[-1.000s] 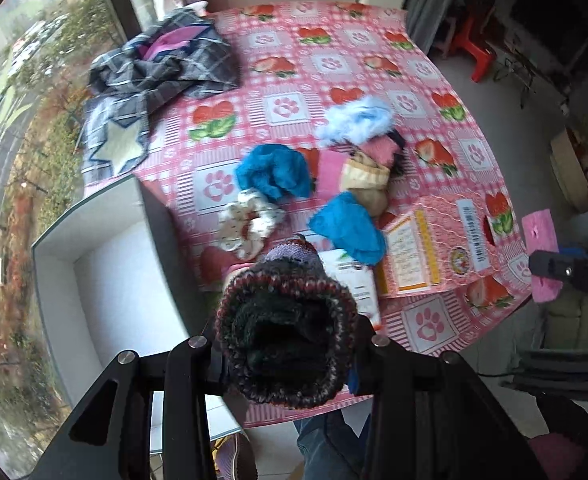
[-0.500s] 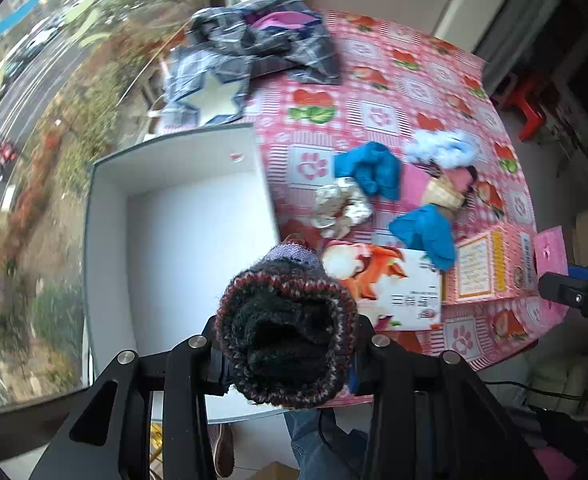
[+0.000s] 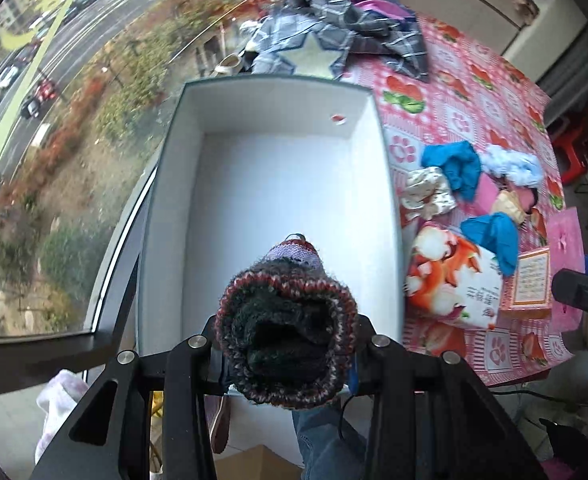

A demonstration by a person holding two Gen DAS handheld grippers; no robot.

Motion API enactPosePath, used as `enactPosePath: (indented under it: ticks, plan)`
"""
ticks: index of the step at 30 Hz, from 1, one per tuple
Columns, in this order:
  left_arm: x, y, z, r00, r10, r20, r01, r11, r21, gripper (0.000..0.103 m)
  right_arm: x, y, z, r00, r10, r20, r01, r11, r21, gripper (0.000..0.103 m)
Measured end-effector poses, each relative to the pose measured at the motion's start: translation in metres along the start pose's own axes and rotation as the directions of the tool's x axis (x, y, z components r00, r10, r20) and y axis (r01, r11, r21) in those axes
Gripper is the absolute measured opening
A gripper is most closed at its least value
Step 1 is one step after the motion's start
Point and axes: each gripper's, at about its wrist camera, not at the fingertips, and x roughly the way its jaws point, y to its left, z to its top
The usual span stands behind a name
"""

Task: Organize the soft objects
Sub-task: 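Carry the beanie and sponge over the open white box with both tools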

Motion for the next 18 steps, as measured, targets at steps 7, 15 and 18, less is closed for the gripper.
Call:
enactPosePath:
  ticks: [7,15,18]
  plan:
    - [0.017,0.018,-0.007,0.999,0.019,-0.049,-0.021,0.999,-0.034,0.043,0.023,0.044,0.018,0.999,0.027,-0.029,-0.03,0.994,-0.108,0.047]
    - [0.025,0.029,-0.012,0.997,0.023,-0.074,-0.026,0.998,-0.048,0.044,0.045,0.074,0.033,0.998,0.035,-0.054,-0.043,0.987,-0.155,0.047]
    - [0.028,0.032,-0.014,0.996,0.025,-0.085,-0.03,0.998,-0.054,0.044,0.051,0.081,0.036,0.997,0.035,-0.065,-0.045,0.985,-0.165,0.047]
